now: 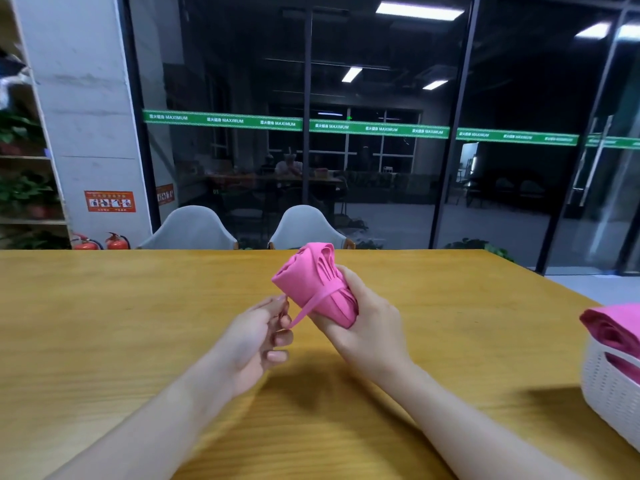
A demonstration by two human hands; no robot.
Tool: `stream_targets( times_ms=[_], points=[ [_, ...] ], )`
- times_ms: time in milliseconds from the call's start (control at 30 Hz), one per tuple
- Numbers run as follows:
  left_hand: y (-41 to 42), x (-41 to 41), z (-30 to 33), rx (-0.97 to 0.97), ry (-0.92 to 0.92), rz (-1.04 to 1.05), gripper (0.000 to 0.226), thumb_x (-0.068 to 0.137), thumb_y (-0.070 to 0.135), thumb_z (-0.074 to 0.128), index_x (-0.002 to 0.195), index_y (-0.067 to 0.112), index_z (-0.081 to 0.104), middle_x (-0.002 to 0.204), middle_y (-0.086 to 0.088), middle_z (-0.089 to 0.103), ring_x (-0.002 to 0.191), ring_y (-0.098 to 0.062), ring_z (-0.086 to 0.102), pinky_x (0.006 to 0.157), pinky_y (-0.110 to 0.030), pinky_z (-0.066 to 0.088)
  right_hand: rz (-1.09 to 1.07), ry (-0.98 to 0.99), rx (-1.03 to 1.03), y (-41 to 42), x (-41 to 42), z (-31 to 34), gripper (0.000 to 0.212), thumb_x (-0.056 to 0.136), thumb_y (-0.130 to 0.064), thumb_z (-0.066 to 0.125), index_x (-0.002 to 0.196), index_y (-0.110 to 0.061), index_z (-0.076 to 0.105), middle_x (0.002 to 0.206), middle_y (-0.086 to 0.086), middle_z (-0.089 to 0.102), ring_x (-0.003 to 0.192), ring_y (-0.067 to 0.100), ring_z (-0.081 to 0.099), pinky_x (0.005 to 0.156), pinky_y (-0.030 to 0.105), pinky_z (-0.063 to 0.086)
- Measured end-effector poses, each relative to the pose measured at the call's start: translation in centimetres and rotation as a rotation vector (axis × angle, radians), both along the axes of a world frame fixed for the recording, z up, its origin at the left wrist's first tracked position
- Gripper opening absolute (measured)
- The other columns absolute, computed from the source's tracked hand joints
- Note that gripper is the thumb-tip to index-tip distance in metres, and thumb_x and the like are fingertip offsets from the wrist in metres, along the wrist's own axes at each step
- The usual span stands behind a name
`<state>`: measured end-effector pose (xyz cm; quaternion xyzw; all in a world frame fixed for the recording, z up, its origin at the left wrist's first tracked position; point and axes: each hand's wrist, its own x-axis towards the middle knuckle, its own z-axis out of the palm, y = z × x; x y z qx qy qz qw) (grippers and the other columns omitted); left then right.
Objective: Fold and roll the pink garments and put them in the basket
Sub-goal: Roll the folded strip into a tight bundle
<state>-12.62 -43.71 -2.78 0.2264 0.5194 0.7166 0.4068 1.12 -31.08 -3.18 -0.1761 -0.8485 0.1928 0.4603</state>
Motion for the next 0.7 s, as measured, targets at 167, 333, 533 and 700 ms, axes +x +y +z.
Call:
stream_targets(
  times_ms=[167, 333, 533, 700],
  points=[
    [0.0, -1.0, -0.5, -0.026, 0.001, 0.088, 0.021, 0.103, 0.02, 0.044, 0.084, 0.019, 0.052, 0.07, 0.003, 0.043, 0.055, -0.011, 0.044, 0.042, -0.021, 0.026, 0.406, 0.054, -0.414, -1.7, -0.6, 0.0, 0.051, 0.079, -0.035, 0.085, 0.123, -0.041, 0.059, 0.097, -0.008, 0.074, 0.086, 0.013, 0.07, 0.078, 0.036, 0.059],
    [0.2, -0.4, -0.8, -0.058, 0.042, -0.017, 0.018, 0.102, 0.022, 0.04, 0.087, 0.019, 0.049, 0.074, 0.001, 0.038, 0.06, -0.012, 0.033, 0.043, -0.023, 0.019, 0.512, 0.192, -0.72, -2.0, -1.0, 0.0, 0.043, 0.08, -0.033, 0.084, 0.119, -0.029, 0.066, 0.104, 0.003, 0.075, 0.094, 0.026, 0.073, 0.082, 0.043, 0.062],
    [-0.1, 1.2, -0.7, 0.04, -0.013, -0.041, 0.034, 0.105, 0.027, 0.04, 0.073, 0.021, 0.045, 0.065, 0.002, 0.039, 0.053, -0.012, 0.031, 0.045, -0.025, 0.022, 0.482, 0.21, -0.75, -1.8, -1.5, -0.9, 0.044, 0.08, -0.041, 0.083, 0.117, -0.023, 0.066, 0.104, 0.004, 0.075, 0.096, 0.025, 0.073, 0.085, 0.044, 0.061],
    [-0.1, 1.0, -1.2, 0.098, 0.275, 0.197, 0.034, 0.109, 0.023, 0.039, 0.078, 0.013, 0.051, 0.075, -0.006, 0.053, 0.067, -0.02, 0.048, 0.057, -0.032, 0.037, 0.455, 0.357, -0.98, -0.7, -1.4, 0.0, 0.053, 0.08, -0.051, 0.081, 0.121, -0.022, 0.063, 0.112, 0.012, 0.073, 0.098, 0.028, 0.072, 0.085, 0.048, 0.061]
  ],
)
